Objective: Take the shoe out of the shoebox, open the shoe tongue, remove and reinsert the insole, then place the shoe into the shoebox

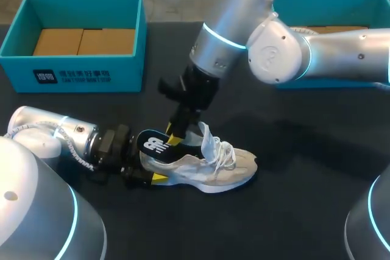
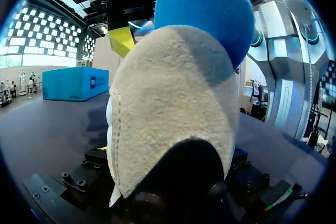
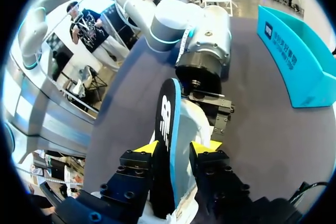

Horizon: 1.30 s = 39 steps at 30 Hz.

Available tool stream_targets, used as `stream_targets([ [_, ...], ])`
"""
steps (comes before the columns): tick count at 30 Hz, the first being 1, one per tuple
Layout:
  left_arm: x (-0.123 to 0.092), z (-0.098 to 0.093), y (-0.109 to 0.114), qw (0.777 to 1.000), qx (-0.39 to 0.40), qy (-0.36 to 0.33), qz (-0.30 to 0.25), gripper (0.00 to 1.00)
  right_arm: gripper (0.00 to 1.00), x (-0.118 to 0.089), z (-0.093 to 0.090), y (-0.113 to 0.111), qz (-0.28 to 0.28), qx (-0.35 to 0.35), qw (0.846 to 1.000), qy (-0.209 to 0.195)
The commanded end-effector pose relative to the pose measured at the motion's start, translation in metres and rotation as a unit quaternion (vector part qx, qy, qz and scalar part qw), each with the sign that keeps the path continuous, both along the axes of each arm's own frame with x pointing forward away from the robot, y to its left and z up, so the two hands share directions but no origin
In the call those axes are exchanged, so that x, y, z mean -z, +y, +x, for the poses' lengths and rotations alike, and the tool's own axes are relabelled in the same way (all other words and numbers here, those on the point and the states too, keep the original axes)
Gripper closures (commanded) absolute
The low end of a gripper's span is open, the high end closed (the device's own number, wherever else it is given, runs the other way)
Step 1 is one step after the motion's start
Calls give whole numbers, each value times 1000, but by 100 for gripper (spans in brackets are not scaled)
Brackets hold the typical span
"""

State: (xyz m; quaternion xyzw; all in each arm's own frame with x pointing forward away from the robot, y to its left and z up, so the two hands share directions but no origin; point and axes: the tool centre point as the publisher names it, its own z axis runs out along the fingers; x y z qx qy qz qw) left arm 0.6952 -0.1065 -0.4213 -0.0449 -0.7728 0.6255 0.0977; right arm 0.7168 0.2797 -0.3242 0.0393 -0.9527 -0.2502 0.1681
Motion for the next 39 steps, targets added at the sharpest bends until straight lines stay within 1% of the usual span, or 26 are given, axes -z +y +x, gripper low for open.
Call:
stream_targets([
  [1, 2, 2, 0, 1000, 1, 0, 0, 100, 66, 4, 0, 4, 4, -4, 1000, 5],
  [4, 2, 2, 0, 1000, 1, 0, 0, 100, 68, 5, -3, 4, 9, -3, 1000, 10],
  [13, 2, 2, 0, 1000, 1, 0, 0, 100, 69, 10, -9, 5, 24, 3, 999, 32],
  [18, 2, 2, 0, 1000, 1, 0, 0, 100, 70, 11, -11, 7, 24, 9, 999, 42],
  [27, 2, 2, 0, 1000, 1, 0, 0, 100, 71, 13, -14, 10, 29, 14, 998, 50],
  [33, 2, 2, 0, 1000, 1, 0, 0, 100, 76, 12, -19, 14, 32, 17, 998, 51],
  [39, 2, 2, 0, 1000, 1, 0, 0, 100, 77, 14, -23, 16, 38, 22, 998, 54],
])
